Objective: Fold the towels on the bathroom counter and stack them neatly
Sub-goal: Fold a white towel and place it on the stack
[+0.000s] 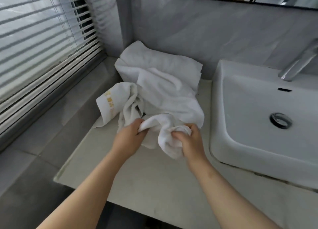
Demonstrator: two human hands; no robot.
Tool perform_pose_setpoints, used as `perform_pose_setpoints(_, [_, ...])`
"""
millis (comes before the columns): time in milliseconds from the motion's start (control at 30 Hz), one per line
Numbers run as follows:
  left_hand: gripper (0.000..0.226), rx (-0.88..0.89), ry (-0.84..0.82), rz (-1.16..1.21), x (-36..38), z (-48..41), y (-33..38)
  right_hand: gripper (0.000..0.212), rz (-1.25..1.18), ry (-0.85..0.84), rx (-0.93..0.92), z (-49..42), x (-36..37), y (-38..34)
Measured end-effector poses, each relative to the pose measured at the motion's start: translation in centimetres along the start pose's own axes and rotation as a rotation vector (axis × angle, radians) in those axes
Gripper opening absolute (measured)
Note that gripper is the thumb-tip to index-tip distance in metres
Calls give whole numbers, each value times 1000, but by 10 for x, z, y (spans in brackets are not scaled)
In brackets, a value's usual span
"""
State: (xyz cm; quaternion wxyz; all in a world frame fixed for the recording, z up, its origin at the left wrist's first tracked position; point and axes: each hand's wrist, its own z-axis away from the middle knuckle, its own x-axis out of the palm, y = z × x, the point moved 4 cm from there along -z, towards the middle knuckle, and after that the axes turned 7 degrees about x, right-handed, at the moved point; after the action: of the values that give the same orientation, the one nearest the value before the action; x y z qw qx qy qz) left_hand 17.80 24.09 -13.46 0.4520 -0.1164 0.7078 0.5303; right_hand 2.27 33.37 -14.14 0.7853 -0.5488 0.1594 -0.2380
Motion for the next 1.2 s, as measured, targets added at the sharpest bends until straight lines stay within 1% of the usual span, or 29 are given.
perform_pose_setpoints(100, [7, -6, 32, 174, 3, -1, 28, 24, -63, 104, -29, 5, -22, -4])
perform_pose_setpoints(167, [8, 2, 35, 229, 9, 0, 47, 18, -109, 138, -36, 10, -36, -3])
perform_pose_setpoints(267, [13, -8, 53, 247, 22, 9, 71, 27, -113, 162, -34, 19, -57, 1])
perform_pose_setpoints(333, [15, -26, 63, 297, 32, 17, 85, 36, -70, 133, -42, 29, -72, 6])
perform_pose_setpoints(400, [17, -32, 37, 323, 45, 28, 102, 40, -44, 129, -31, 42, -93, 12])
perform_pose_setpoints(500, [27, -8, 5, 359, 73, 51, 137, 46, -39, 197, -18, 68, -140, 22])
perform_pose_setpoints(567, [21, 8, -7, 350, 93, 68, 164, 47, -46, 233, -13, 89, -173, 27])
perform_pose_setpoints(633, [14, 38, -32, 321, 115, 83, 189, 40, -75, 261, 10, 112, -204, 32])
perform_pose_setpoints(733, [8, 71, -72, 323, 147, 103, 227, 18, -115, 303, 56, 142, -252, 41])
perform_pose_setpoints(833, [12, 95, -144, 378, 181, 123, 267, 6, -125, 369, 36, 168, -299, 46])
perform_pose_setpoints(1000, [19, 141, -265, 367, 234, 144, 325, 12, -159, 515, 86, 201, -370, 63])
perform_pose_setpoints(1200, [21, 183, -380, 391, 296, 150, 385, 12, -227, 616, 102, 223, -438, 76])
